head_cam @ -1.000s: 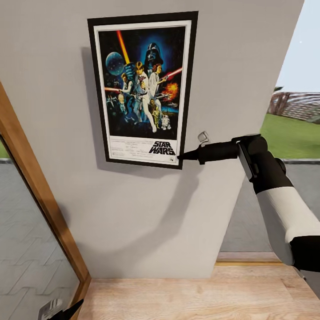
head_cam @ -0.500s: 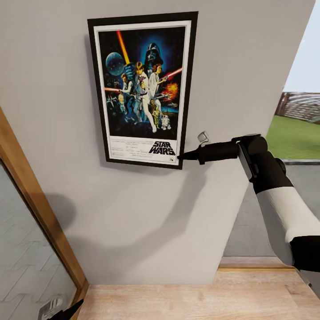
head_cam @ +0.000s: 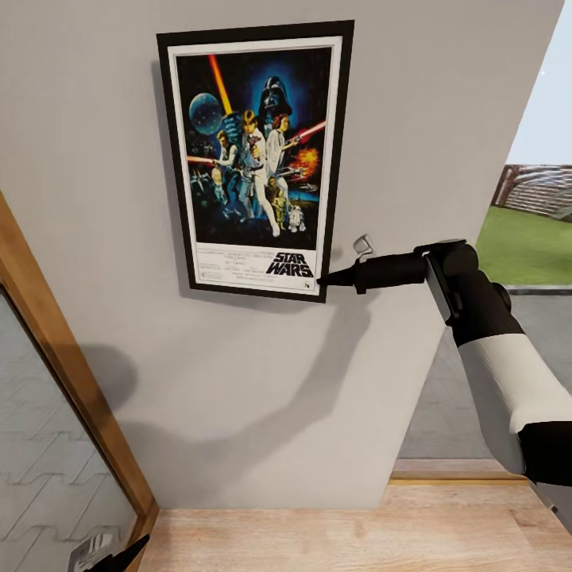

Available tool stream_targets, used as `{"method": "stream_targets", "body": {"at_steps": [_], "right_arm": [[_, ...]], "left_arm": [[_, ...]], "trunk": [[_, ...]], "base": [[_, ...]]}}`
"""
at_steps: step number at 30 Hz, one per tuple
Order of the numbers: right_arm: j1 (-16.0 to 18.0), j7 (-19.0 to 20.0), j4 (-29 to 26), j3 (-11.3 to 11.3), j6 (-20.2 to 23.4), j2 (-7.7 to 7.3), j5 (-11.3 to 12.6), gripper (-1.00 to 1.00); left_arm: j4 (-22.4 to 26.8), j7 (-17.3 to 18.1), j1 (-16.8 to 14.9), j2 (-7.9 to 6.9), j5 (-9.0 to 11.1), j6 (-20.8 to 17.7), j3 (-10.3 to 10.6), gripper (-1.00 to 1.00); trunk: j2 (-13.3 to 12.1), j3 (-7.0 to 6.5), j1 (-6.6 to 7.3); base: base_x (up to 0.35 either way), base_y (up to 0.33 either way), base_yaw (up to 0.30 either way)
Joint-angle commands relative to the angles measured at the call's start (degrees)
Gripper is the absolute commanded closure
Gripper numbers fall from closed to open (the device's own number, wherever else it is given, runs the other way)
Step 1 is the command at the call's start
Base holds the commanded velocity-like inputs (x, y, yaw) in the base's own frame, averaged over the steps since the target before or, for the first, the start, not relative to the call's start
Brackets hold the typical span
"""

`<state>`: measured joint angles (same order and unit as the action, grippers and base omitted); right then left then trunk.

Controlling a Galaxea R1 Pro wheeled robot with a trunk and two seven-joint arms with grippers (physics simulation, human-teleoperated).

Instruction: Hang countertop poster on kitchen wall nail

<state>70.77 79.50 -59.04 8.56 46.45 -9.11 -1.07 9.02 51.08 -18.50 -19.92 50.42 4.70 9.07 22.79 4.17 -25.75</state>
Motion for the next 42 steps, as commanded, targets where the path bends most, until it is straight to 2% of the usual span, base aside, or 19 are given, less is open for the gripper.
{"method": "stream_targets", "body": {"at_steps": [1, 10, 18, 25, 27, 42], "right_arm": [[0.07, 0.3, -0.02, 0.05, 0.66, -0.03, -0.07, 1.0], [0.07, 0.25, -0.02, 0.1, 0.66, -0.03, -0.07, 1.0], [0.08, 0.22, -0.02, 0.14, 0.66, -0.03, -0.07, 1.0], [0.07, 0.22, -0.02, 0.12, 0.66, -0.03, -0.07, 1.0], [-0.19, 0.04, 0.24, 0.21, 0.46, 0.2, 0.28, 1.0], [-0.19, 0.04, 0.24, 0.21, 0.45, 0.19, 0.28, 1.0]], "left_arm": [[-0.05, 0.07, -0.06, -0.03, 0.29, 0.49, 0.47, -1.0], [-0.05, 0.07, -0.08, -0.03, 0.29, 0.49, 0.47, -1.0], [-0.05, 0.07, -0.1, -0.03, 0.29, 0.49, 0.45, -1.0], [-0.05, 0.07, -0.07, -0.03, 0.29, 0.49, 0.47, -1.0], [-0.12, 0.02, 0.31, 0.45, 0.29, 0.51, 0.51, -1.0], [-0.11, 0.01, 0.33, 0.46, 0.29, 0.52, 0.51, -1.0]], "trunk": [[0.13, 0.13, -0.04], [0.13, 0.13, -0.04], [0.13, 0.13, -0.04], [0.13, 0.13, -0.04], [0.13, 0.13, -0.04], [0.13, 0.13, -0.04]], "base": [[0.0, 0.0, 0.0], [0.002, 0.0, 0.0], [0.155, 0.0, 0.0], [0.002, 0.0, 0.0], [0.0, 0.0, 0.0], [0.0, 0.0, 0.0]]}}
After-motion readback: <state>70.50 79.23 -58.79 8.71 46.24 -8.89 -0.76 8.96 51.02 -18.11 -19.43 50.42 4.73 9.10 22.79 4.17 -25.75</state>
